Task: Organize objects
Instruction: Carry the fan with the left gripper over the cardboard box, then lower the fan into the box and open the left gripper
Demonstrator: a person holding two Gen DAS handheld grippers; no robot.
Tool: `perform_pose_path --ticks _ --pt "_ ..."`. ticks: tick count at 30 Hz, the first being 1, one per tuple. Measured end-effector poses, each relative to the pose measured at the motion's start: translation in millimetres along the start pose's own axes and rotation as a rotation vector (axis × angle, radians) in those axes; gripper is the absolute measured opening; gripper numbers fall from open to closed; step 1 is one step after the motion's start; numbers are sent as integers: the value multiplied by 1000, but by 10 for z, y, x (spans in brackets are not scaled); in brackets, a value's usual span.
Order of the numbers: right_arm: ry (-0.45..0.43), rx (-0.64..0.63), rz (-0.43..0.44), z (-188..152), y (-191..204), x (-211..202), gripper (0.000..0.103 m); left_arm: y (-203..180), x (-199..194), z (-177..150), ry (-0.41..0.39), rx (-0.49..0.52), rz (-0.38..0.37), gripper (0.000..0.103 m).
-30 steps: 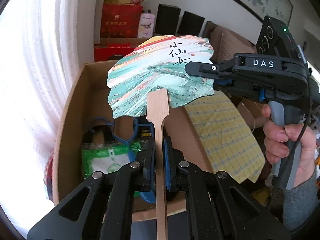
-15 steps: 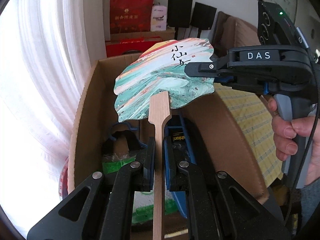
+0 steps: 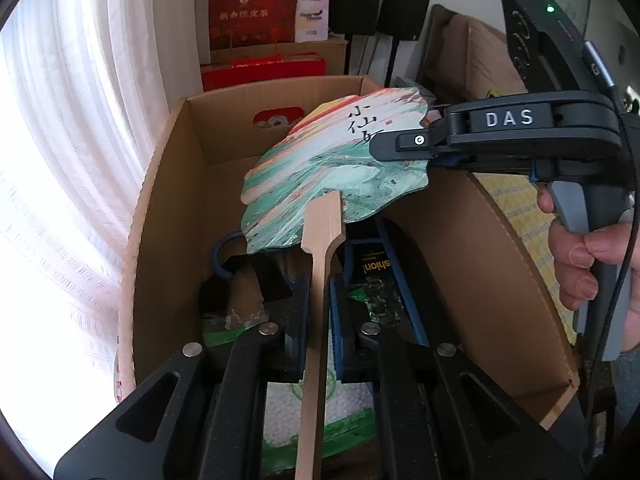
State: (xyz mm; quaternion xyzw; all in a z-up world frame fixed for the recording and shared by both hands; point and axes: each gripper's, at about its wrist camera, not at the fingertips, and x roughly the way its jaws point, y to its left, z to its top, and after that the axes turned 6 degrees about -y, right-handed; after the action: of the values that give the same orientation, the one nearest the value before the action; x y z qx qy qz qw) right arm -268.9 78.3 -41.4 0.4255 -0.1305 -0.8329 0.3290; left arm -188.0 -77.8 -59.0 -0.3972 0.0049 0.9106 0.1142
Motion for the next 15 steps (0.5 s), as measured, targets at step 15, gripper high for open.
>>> perform_pose_path --ticks 15 --pt "-4 23 -47 -29 -68 -379 46 154 -345 -147 -30 -157 -20 53"
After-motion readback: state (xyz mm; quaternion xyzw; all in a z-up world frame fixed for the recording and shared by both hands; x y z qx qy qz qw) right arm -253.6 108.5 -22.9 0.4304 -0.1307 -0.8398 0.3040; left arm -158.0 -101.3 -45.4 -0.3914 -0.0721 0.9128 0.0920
